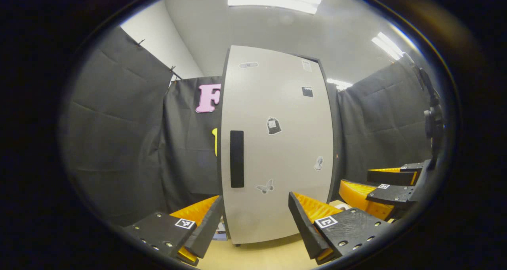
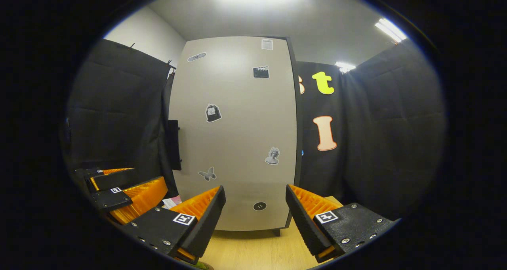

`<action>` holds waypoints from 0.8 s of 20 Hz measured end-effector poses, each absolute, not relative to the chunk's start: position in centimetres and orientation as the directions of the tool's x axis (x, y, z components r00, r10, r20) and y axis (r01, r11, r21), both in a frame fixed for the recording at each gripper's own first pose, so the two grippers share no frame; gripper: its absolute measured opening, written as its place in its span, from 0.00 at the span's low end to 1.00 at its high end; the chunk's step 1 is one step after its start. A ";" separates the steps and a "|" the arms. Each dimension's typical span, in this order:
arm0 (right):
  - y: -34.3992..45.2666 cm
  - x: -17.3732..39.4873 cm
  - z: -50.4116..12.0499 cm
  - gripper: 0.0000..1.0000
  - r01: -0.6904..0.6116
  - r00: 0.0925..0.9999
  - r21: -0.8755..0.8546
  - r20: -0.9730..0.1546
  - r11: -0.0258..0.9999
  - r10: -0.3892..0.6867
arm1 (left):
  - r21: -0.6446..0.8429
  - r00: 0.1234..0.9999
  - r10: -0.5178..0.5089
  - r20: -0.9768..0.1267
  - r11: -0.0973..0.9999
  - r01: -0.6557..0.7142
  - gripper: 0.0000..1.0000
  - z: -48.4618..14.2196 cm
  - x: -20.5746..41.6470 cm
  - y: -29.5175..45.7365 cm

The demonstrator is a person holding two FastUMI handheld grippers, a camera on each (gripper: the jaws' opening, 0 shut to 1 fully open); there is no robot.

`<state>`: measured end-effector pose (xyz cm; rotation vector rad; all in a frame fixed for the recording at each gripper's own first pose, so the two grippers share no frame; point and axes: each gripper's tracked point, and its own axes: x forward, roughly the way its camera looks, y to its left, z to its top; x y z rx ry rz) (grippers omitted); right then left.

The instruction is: Open the cabinet door with the right hand, grasp the bottle in the cabinet with the left hand and place it on the coaster, then close the cabinet door with the right hand.

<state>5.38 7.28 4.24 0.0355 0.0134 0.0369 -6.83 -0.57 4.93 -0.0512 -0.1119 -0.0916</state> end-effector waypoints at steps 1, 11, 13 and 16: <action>7.2 5.4 4.0 0.94 -0.036 0.999 0.037 -0.018 0.999 0.037 | -0.038 0.990 -0.089 0.111 0.995 0.094 0.93 5.1 -6.9 -0.7; 7.2 5.0 3.9 0.94 -0.027 0.998 0.050 -0.051 0.998 0.029 | -0.050 0.991 -0.090 0.100 0.994 0.095 0.93 5.1 -8.1 -1.1; 7.0 4.6 4.2 0.94 -0.018 0.999 0.045 -0.041 0.999 0.020 | -0.050 0.992 -0.081 0.100 0.995 0.086 0.93 5.3 -8.2 -0.9; 6.9 4.2 4.1 0.94 -0.021 0.999 0.022 -0.046 1.000 0.022 | -0.060 0.992 -0.081 0.100 0.994 0.087 0.93 5.3 -8.1 -1.1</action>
